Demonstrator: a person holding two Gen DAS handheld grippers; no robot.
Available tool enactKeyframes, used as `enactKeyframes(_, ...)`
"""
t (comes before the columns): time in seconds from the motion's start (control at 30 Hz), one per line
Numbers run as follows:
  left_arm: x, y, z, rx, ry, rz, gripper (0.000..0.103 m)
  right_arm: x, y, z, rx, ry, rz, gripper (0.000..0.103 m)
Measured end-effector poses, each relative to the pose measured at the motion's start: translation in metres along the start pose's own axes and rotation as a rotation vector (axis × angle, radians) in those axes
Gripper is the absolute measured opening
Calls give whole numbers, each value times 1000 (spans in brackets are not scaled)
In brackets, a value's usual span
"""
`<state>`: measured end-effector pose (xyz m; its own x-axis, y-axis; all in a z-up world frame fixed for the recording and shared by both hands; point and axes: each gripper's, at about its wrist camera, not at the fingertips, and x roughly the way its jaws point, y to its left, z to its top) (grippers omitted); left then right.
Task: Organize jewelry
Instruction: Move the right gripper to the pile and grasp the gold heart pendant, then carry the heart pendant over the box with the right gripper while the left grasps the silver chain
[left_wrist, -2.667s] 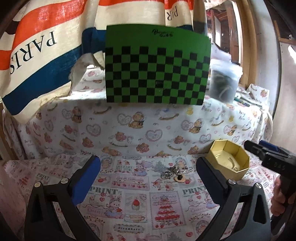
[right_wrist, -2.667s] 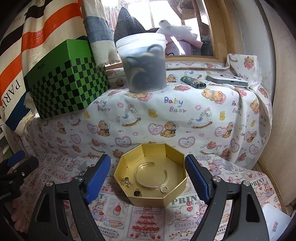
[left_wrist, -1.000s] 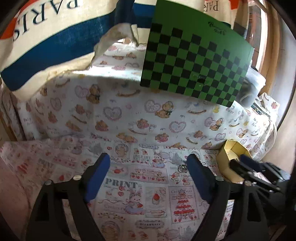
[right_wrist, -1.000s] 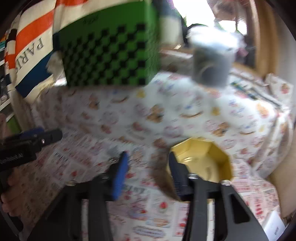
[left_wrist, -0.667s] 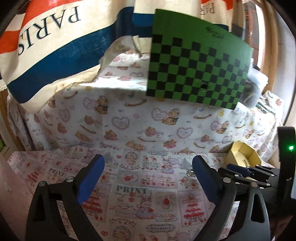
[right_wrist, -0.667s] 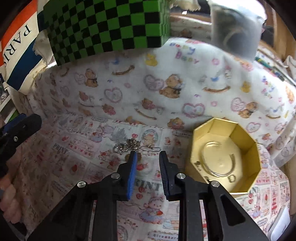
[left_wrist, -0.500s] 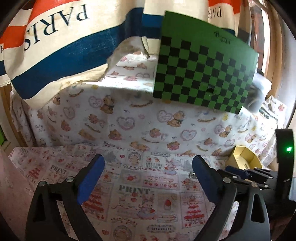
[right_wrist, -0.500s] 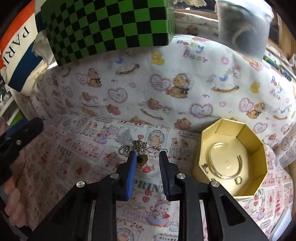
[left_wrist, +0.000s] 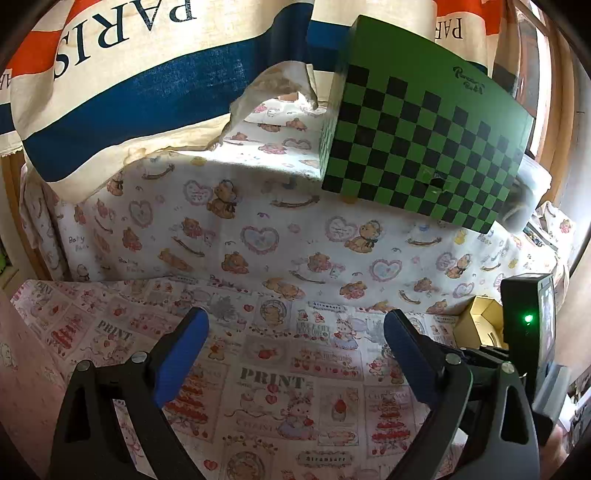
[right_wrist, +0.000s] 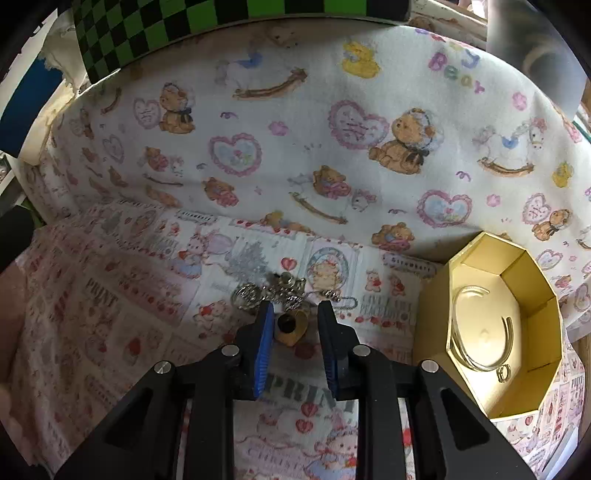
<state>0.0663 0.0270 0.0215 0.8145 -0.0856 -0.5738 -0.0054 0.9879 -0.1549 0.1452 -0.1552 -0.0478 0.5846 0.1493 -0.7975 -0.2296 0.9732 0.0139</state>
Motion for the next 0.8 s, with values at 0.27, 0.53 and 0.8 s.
enactKeyframes(0.27, -6, -6, 0, 20, -11, -6, 95, -13, 12, -10, -34, -45, -37, 18)
enactKeyframes(0.53, -10, -11, -1, 37, -25, 0, 95, -75, -6, -29, -32, -177, -9, 18)
enactKeyframes(0.8, -15, -26, -2, 63, 47, -70, 95, -128, -61, -50, 110, -389, -22, 18)
